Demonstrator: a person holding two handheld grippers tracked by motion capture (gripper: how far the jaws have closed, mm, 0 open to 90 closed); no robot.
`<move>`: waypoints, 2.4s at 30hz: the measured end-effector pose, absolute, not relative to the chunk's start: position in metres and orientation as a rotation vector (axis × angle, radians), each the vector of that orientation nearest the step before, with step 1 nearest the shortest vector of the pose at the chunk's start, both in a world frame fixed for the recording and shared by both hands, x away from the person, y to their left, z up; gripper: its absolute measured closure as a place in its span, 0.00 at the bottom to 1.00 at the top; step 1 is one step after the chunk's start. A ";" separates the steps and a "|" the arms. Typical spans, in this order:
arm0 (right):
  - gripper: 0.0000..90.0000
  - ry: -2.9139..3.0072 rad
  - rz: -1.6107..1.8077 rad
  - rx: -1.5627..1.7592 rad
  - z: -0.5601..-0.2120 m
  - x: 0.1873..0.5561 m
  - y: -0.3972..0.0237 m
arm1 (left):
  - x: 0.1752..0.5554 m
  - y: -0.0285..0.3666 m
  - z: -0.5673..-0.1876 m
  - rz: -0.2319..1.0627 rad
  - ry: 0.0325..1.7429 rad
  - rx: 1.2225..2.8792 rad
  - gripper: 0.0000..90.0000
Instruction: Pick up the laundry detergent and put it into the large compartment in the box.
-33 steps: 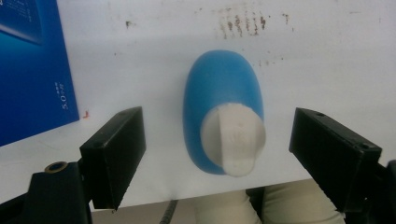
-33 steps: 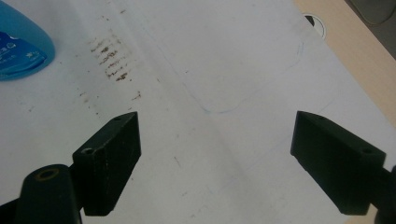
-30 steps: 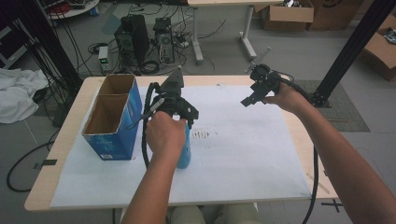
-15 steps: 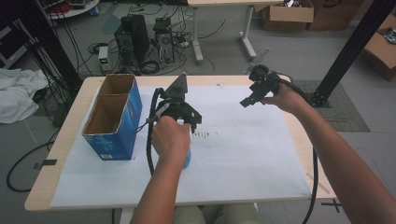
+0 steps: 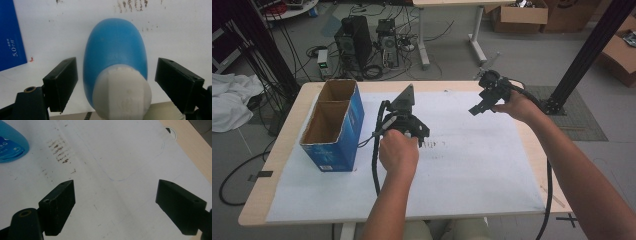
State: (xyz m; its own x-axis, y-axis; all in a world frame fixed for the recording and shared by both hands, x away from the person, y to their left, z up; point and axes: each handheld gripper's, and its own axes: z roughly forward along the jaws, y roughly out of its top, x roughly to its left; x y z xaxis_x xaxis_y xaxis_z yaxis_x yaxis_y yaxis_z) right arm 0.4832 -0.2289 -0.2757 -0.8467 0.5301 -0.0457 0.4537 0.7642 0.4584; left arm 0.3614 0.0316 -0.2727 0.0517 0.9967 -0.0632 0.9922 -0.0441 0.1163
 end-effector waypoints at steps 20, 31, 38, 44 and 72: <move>0.18 2.791 0.659 0.775 -0.278 0.484 -0.225 | 0.361 0.030 -0.287 0.062 2.083 2.196 0.23; 0.18 2.792 0.654 0.775 -0.278 0.484 -0.226 | 0.361 0.029 -0.287 0.068 2.080 2.204 0.26; 0.18 2.791 0.656 0.778 -0.277 0.483 -0.225 | 0.360 0.030 -0.287 0.078 2.077 2.208 0.30; 0.18 2.792 0.653 0.776 -0.277 0.482 -0.225 | 0.360 0.030 -0.286 0.081 2.080 2.202 0.31; 0.18 2.795 0.658 0.771 -0.281 0.482 -0.227 | 0.361 0.028 -0.287 0.118 2.077 2.221 0.41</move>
